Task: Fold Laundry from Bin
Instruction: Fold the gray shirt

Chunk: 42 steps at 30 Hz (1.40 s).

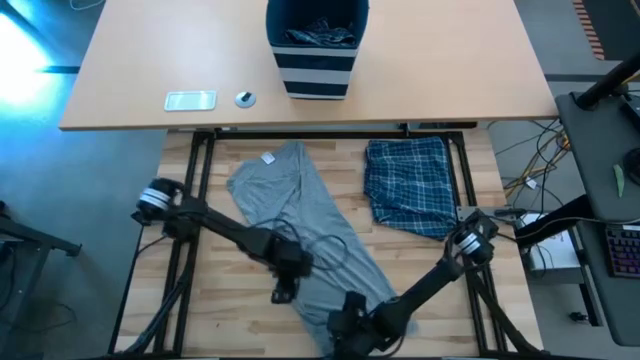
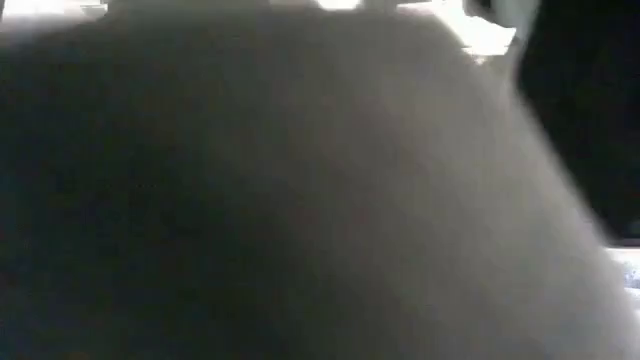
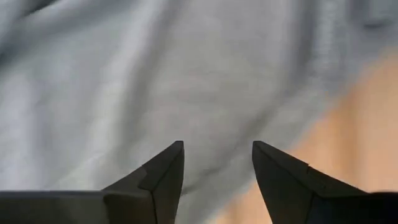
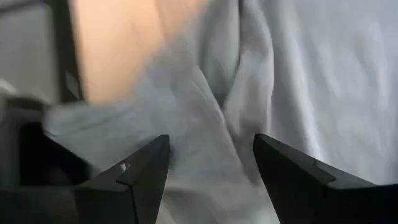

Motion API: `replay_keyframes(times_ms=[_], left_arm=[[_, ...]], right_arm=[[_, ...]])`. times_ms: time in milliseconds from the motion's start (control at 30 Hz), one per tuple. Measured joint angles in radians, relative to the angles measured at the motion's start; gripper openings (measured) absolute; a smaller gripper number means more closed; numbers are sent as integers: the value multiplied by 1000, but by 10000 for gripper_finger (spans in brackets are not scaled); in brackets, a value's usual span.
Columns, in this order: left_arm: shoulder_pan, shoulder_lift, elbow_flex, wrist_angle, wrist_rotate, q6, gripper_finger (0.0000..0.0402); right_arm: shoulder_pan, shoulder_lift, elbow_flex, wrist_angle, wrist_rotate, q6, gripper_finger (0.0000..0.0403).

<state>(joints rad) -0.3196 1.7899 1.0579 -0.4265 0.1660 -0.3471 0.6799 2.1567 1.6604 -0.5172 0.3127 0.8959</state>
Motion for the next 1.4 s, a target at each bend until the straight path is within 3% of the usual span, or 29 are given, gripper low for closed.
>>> replay_keyframes(times_ms=[133, 300, 400, 567, 667, 833, 1200, 1267, 1400], left_arm=[[34, -60, -200, 252, -102, -101, 163], [131, -57, -285, 367, -175, -89, 154], [186, -71, -273, 352, -165, -55, 151], [198, -166, -218, 203, -105, -24, 150], [171, -237, -208, 116, -106, -22, 151], [142, -276, -259, 99, -164, -60, 151], [146, -212, -397, 212, -192, -78, 151], [147, -230, -390, 206, -178, -79, 151], [136, -286, -337, 134, -149, -79, 151]], right_arm=[[7, -23, 1, -190, -127, 82, 231], [45, -99, 22, -364, -226, 122, 231], [57, -141, 34, -335, -145, 68, 231], [25, -137, 21, -173, 126, -3, 231], [-8, -89, 16, -42, 178, -76, 231], [-43, 2, 22, 29, 151, -142, 231], [56, -61, 94, -304, -109, -141, 231], [68, -79, 112, -310, -96, -146, 231], [63, -83, 117, -214, 30, -157, 231]])
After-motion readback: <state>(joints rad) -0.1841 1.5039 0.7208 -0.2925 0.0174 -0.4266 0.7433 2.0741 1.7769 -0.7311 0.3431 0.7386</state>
